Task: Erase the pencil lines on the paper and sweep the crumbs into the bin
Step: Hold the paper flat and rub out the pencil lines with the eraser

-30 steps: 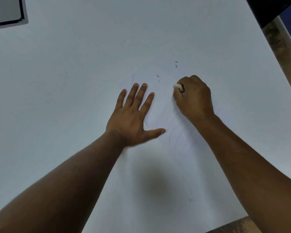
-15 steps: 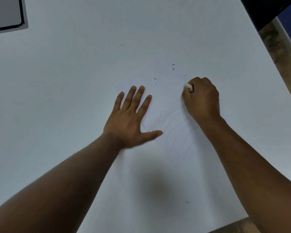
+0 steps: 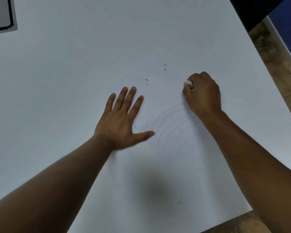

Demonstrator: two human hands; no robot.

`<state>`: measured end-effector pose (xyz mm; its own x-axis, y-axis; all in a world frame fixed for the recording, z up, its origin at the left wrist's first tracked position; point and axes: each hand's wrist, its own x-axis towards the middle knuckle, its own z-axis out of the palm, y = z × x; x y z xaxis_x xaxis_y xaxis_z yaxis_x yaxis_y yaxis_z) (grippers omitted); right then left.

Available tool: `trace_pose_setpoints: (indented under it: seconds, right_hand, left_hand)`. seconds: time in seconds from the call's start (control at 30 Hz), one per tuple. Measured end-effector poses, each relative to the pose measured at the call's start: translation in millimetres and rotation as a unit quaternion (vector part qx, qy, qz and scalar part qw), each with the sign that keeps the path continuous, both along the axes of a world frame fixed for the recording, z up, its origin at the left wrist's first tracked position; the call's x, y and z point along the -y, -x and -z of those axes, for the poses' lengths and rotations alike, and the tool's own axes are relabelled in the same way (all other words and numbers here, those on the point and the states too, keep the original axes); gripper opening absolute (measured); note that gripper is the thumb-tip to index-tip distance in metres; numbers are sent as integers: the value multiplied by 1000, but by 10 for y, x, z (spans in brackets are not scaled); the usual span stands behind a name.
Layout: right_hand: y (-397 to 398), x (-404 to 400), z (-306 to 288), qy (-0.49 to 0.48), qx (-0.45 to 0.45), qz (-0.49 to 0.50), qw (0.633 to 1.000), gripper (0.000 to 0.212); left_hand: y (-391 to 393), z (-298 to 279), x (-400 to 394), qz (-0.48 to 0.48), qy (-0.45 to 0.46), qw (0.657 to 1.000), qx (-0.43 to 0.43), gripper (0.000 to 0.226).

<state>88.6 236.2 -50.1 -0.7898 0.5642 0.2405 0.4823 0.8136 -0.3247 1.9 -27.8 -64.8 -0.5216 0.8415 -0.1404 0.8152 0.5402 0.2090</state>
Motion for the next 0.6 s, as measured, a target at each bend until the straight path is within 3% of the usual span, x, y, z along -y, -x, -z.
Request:
trace_pose_setpoints:
  seconds: [0.13,0.3,0.43,0.6]
  right_hand:
    - [-26,-173,-9,34,10,0,999,14]
    - [-67,-56,-39,72,-65,-60,993,9]
    - [-31,212,15,75,-56,-134,987,9]
    - [-47,-68,14,63,-39,-53,996,14]
  left_hand:
    - [3,-4,2,-4,-3,1000,1,110]
    - [7,-7,2,-2,-1,1000,0,109]
    - [4,-12,0,-3,-1,1000,-1,109]
    - [7,-14,-1,-3,1,1000,-1,108]
